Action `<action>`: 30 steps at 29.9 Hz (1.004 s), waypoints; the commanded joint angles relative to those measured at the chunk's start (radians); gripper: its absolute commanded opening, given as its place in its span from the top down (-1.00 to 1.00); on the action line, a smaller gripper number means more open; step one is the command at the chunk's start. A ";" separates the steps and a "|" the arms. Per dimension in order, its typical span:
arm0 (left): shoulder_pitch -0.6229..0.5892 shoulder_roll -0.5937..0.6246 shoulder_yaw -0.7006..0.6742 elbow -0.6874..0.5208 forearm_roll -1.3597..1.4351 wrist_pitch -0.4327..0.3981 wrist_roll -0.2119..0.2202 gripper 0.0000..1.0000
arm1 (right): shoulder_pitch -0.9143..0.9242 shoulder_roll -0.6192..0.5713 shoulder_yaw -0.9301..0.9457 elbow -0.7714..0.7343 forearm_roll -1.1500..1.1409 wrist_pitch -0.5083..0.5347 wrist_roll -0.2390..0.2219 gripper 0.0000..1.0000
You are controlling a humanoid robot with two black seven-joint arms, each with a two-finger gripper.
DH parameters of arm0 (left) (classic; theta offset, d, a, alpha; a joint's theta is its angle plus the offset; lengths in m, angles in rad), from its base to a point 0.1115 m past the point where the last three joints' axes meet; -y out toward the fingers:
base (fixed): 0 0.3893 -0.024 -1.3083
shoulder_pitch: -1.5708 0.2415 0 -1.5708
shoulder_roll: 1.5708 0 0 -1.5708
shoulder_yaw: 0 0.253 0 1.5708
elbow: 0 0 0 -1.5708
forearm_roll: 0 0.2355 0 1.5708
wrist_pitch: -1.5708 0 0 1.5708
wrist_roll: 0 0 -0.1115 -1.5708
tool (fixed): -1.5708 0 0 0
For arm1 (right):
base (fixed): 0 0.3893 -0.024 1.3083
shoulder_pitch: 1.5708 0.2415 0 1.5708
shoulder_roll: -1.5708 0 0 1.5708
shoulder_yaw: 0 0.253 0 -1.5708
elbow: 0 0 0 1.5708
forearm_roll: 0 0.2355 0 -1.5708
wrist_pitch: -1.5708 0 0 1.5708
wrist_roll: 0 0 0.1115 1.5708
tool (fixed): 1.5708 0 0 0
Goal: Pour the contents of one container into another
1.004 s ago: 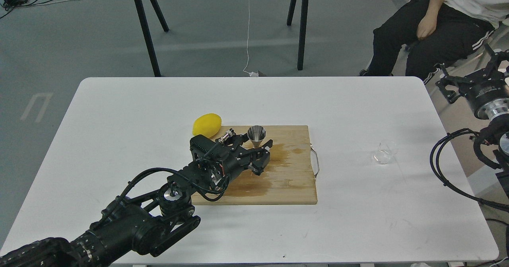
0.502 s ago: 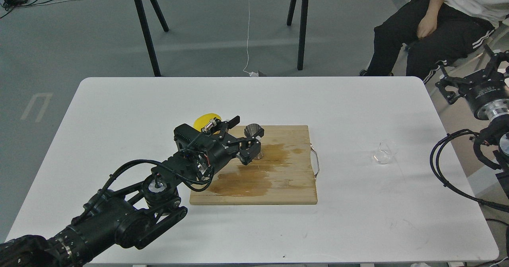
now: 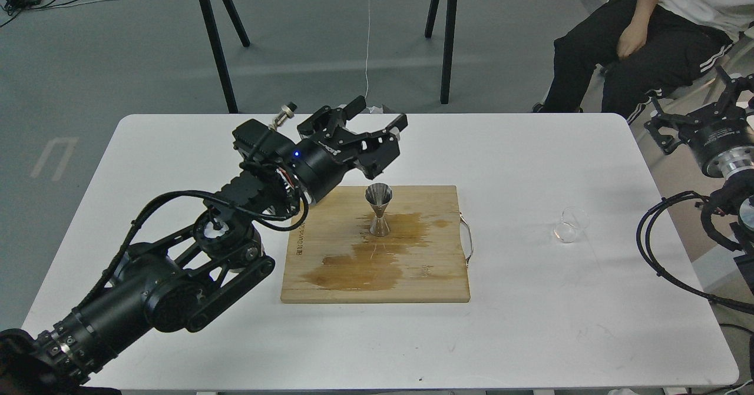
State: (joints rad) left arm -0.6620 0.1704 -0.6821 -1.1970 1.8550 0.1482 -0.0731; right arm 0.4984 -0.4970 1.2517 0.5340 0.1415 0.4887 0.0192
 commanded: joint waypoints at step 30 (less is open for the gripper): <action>0.117 0.098 -0.384 0.194 -1.662 -0.345 -0.244 -0.99 | -0.719 -0.074 0.003 0.633 0.398 0.000 -0.022 -0.99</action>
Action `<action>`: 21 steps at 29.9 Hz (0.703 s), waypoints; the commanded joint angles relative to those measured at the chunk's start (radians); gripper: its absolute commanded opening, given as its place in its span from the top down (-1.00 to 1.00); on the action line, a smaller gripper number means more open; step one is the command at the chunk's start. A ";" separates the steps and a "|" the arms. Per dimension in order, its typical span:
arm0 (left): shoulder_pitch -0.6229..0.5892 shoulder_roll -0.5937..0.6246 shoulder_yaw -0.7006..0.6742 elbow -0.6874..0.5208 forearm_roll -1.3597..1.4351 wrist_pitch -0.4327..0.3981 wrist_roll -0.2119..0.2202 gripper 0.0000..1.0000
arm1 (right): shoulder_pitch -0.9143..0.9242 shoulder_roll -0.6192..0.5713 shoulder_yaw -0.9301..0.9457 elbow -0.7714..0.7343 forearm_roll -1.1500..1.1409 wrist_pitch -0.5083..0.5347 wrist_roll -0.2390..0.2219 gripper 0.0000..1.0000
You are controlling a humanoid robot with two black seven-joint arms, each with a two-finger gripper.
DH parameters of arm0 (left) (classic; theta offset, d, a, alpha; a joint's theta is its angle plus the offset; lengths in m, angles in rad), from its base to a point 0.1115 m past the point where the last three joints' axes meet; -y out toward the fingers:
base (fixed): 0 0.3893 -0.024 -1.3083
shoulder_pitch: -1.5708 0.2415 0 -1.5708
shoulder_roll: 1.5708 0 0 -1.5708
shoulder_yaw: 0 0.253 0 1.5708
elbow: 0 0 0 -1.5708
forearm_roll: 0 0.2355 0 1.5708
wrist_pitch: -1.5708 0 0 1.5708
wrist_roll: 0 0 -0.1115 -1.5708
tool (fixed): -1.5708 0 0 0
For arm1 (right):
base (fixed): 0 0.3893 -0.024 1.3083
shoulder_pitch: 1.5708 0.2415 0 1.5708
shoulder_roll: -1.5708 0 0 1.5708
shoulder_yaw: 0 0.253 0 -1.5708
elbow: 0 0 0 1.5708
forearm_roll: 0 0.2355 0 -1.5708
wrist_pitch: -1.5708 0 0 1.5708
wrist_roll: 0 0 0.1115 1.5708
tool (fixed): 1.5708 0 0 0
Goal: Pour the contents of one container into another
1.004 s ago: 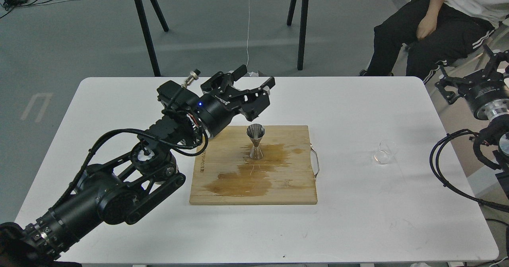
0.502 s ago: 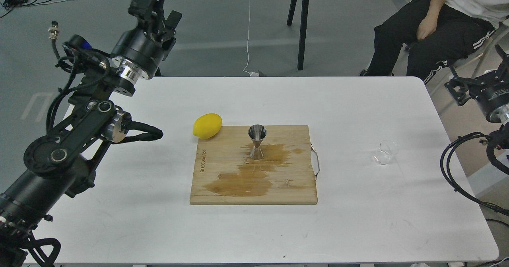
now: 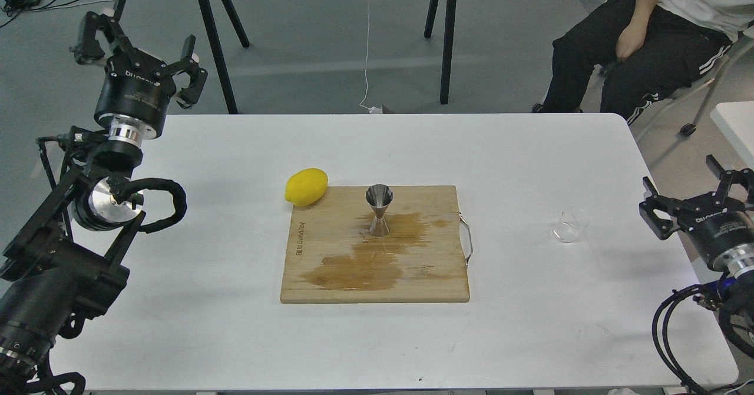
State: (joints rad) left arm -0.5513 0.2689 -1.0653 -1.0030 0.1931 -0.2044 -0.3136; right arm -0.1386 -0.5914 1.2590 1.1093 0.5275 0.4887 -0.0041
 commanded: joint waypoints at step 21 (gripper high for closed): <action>0.033 0.019 -0.004 0.015 0.002 0.028 -0.007 -0.99 | 0.039 0.180 -0.089 0.055 0.009 -0.312 0.000 -0.99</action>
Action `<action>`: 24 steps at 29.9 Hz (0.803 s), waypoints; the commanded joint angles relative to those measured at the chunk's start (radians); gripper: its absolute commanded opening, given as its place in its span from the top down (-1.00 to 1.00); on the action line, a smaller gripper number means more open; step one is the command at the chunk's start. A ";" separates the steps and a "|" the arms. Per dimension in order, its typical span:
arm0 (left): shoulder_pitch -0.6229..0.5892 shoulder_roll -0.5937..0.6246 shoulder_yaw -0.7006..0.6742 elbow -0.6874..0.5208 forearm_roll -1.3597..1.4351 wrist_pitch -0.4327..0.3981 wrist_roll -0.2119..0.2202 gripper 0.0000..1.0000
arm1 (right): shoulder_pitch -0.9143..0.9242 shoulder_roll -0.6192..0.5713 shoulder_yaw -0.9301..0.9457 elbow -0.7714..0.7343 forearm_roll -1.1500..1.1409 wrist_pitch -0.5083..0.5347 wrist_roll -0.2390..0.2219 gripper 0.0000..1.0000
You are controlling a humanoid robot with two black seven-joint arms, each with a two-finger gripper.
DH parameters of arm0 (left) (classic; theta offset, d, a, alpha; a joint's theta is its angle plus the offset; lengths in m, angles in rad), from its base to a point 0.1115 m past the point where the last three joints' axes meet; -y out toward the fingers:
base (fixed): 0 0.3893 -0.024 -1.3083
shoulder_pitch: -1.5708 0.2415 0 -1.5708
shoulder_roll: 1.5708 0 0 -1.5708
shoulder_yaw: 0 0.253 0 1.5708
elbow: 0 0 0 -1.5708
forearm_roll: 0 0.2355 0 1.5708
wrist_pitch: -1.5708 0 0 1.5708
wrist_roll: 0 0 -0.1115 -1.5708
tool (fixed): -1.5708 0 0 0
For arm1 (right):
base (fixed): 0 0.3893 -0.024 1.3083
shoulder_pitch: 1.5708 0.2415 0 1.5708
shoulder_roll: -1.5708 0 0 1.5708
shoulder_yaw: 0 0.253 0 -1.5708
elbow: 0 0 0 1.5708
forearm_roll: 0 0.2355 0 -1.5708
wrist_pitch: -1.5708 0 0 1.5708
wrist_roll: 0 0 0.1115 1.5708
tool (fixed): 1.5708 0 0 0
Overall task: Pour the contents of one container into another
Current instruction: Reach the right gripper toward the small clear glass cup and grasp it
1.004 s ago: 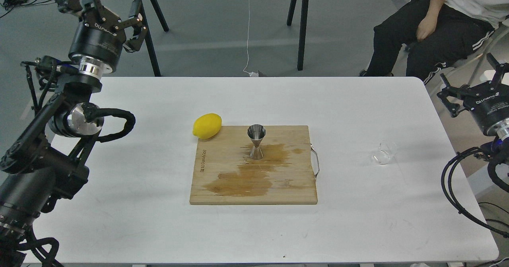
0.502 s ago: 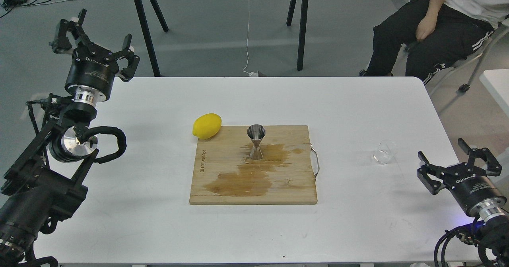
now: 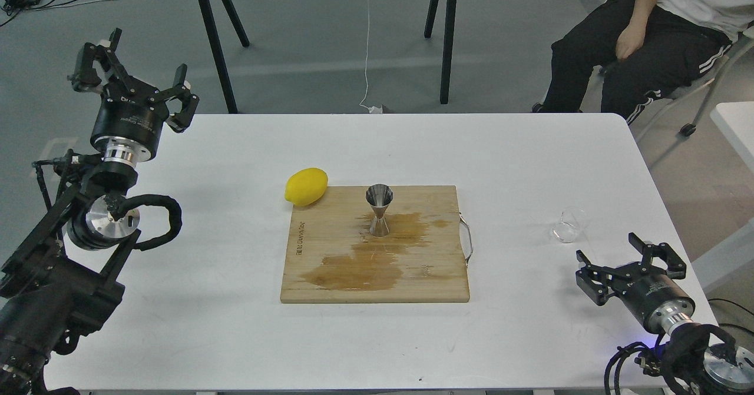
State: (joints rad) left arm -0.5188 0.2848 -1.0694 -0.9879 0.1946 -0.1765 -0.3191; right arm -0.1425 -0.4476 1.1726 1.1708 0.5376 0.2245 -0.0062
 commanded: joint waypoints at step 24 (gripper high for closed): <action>0.013 0.017 -0.001 0.000 0.000 0.000 -0.005 -0.99 | 0.204 0.175 0.013 -0.240 -0.008 -0.079 0.000 -0.80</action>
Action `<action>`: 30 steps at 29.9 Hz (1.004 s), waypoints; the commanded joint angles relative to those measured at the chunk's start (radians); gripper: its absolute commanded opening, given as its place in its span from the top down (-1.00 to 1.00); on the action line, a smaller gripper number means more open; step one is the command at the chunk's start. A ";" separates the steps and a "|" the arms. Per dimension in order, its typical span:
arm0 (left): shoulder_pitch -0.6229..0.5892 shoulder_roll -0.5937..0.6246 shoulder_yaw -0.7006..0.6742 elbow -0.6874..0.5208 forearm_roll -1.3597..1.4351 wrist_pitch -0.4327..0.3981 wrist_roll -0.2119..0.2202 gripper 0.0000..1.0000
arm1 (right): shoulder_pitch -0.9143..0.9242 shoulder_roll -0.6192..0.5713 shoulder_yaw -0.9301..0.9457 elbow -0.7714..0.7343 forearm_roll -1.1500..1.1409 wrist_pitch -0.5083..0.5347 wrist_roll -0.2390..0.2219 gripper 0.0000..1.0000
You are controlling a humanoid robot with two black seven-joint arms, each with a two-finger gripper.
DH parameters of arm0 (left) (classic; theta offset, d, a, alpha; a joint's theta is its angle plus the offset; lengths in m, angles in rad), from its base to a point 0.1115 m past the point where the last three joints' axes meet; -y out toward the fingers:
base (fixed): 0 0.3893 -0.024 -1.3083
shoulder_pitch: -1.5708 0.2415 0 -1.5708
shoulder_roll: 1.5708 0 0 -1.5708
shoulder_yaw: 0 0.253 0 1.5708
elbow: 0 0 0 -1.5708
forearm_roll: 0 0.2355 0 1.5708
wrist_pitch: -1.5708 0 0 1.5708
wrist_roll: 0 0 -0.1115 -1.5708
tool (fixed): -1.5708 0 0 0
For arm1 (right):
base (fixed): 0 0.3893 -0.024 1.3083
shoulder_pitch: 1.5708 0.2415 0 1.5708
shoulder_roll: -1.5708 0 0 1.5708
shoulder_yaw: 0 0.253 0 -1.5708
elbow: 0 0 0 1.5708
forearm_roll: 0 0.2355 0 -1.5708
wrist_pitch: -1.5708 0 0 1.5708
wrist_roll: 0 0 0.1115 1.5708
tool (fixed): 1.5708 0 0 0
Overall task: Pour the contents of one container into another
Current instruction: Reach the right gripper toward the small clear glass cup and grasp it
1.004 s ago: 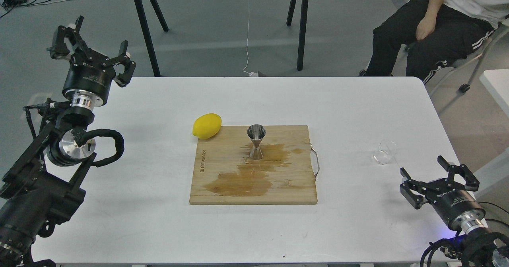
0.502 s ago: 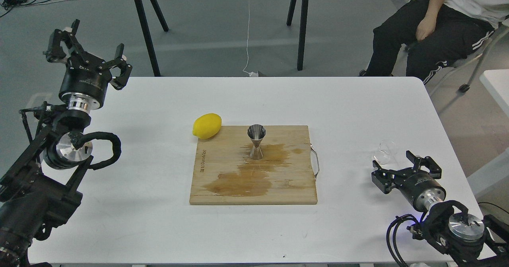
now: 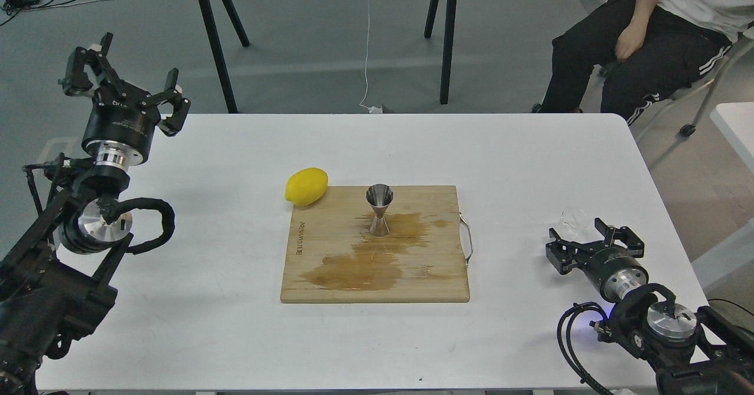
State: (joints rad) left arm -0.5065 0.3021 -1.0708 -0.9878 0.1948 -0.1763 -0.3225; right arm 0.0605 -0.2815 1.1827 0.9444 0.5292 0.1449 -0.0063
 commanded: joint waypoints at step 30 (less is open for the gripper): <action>-0.003 0.045 -0.005 -0.002 0.000 0.001 -0.021 -0.99 | 0.032 0.005 -0.015 0.045 0.000 0.002 -0.034 0.15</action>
State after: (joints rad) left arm -0.5093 0.3444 -1.0754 -0.9879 0.1949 -0.1748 -0.3430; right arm 0.0974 -0.2667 1.1686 0.9247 0.5302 0.1496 -0.0359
